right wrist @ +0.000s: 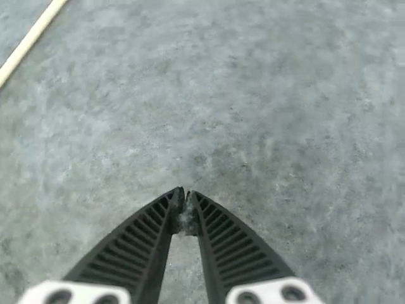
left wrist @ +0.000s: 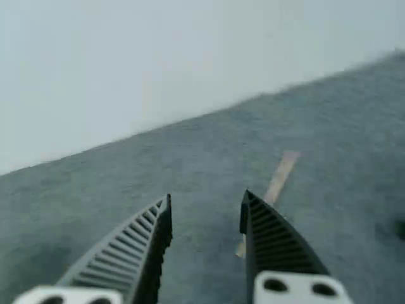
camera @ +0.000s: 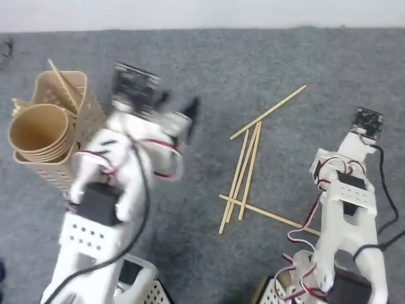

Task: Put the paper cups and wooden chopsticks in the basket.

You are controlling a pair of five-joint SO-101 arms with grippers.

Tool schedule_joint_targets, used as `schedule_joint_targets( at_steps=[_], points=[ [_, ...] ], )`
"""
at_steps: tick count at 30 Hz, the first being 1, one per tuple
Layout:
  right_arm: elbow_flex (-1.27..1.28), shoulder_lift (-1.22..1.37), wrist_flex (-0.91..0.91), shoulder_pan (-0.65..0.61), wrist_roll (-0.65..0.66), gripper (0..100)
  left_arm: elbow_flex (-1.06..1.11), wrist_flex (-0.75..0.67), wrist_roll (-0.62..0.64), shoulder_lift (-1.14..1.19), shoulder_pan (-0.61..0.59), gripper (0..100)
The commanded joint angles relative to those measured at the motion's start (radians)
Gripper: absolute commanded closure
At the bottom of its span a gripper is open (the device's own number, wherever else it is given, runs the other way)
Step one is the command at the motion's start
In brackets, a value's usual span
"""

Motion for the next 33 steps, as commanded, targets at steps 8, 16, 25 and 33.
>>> schedule_joint_targets(
  at_steps=[8,16,25,33],
  points=[
    [-0.011,-0.035,-0.021,0.076,-0.081,99.1,0.007,-0.123,0.035,0.516,0.14,83],
    [-0.008,-0.035,-0.041,0.073,-0.081,99.1,-0.197,0.014,0.184,0.83,0.213,83],
    [-0.008,-0.035,-0.041,0.067,-0.08,99.1,-0.3,-0.046,0.273,1.091,0.295,83],
    [-0.008,-0.035,-0.041,0.038,-0.078,99.1,-0.43,0.038,0.293,1.2,0.279,83]
  ],
)
